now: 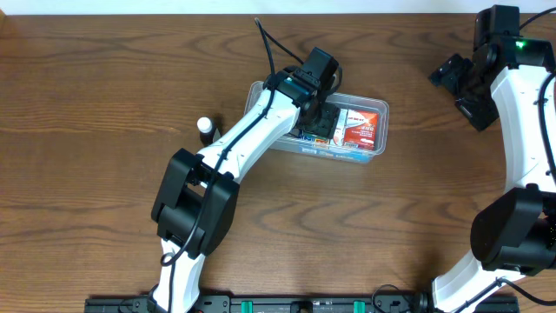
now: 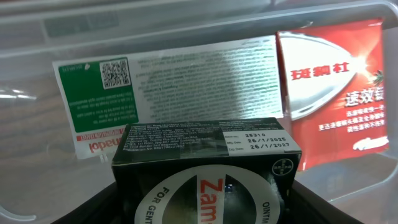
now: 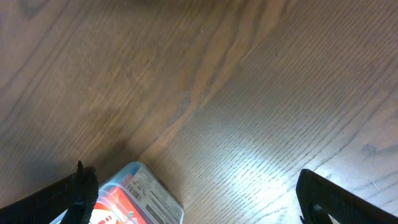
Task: Pack container
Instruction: 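Carry the green tin into the container and release it, then move the left gripper to the black bottle and grasp it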
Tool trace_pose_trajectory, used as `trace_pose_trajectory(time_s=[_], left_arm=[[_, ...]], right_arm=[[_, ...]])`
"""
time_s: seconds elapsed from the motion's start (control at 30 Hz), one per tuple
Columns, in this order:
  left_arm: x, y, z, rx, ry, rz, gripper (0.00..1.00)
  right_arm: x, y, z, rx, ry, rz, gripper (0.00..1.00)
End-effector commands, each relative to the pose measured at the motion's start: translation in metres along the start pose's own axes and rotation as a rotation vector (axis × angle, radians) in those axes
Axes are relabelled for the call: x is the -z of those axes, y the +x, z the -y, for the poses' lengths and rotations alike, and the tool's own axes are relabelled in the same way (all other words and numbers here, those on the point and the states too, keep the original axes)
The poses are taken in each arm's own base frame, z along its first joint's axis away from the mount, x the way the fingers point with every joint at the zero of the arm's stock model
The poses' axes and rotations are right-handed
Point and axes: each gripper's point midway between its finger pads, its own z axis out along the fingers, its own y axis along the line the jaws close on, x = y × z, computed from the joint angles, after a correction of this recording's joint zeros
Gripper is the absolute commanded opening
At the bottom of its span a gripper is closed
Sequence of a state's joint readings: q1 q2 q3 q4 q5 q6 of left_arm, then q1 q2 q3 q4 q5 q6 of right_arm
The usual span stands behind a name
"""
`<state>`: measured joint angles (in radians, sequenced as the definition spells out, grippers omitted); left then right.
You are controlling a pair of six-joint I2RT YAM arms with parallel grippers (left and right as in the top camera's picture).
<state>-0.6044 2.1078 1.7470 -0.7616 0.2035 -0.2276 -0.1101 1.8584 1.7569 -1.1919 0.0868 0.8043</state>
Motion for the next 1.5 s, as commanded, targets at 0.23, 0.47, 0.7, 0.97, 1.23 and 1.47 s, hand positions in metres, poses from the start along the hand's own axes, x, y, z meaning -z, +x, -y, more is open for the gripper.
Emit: trace_pose_trajectory(time_s=[0.23,0.47,0.7,0.97,1.23,1.47], left_arm=[[0.0,0.004,-0.002,0.04,0.002,-0.03,0.95],[0.043,-0.025,-0.012,0.077,0.001,0.027,0.95],[0.105,-0.047,-0.04,0.13,-0.018,0.079,0.95],[0.199,-0.037,-0.143,0.263,-0.219,0.145,0.96],[0.189,0.027,-0.221,0.379,-0.27,-0.104,0.95],[0.171,0.054,-0.228,0.312,-0.202,-0.221,0.9]], right_arm=[[-0.002,-0.004,0.004,-0.016,0.019,0.009,0.99],[-0.002,-0.004,0.004,-0.016,0.019,0.009,0.99],[-0.002,-0.004,0.004,-0.016,0.019,0.009,0.99],[-0.002,-0.004,0.004,-0.016,0.019,0.009,0.99],[-0.002,-0.004,0.004,-0.016,0.019,0.009,0.99],[-0.002,-0.004,0.004,-0.016,0.019,0.009,0.99]])
